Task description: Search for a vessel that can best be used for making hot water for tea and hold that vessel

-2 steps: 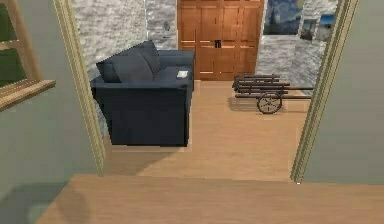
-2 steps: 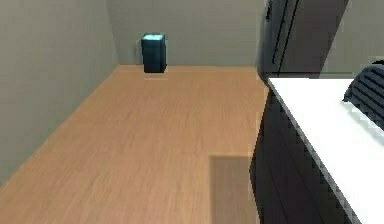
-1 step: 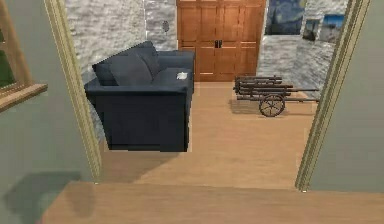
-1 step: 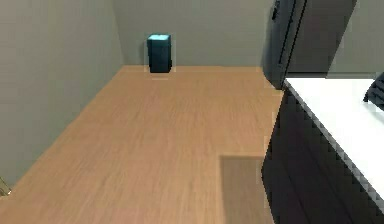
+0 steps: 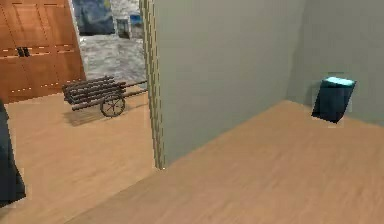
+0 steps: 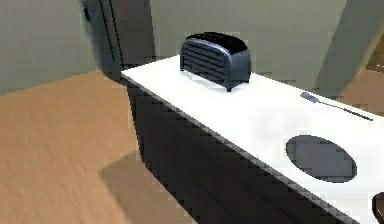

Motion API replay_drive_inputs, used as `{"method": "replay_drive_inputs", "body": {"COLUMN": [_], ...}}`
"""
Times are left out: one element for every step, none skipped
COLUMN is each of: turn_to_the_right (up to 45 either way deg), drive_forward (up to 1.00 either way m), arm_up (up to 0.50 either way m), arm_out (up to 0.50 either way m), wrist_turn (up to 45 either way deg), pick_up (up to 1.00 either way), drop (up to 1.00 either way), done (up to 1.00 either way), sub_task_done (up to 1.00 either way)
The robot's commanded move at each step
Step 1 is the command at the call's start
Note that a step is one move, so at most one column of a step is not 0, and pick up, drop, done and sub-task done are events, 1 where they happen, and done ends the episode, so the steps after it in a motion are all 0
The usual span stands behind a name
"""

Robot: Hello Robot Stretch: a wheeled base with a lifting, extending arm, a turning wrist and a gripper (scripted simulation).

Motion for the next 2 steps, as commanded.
{"method": "replay_drive_inputs", "body": {"turn_to_the_right": [45.0, 45.0], "drive_forward": [0.0, 0.0], "arm_up": [0.0, 0.0], "arm_out": [0.0, 0.0], "wrist_turn": [0.0, 0.0], "pick_up": [0.0, 0.0], "drop": [0.0, 0.0], "done": [0.0, 0.0], "sub_task_done": [0.0, 0.0]}}
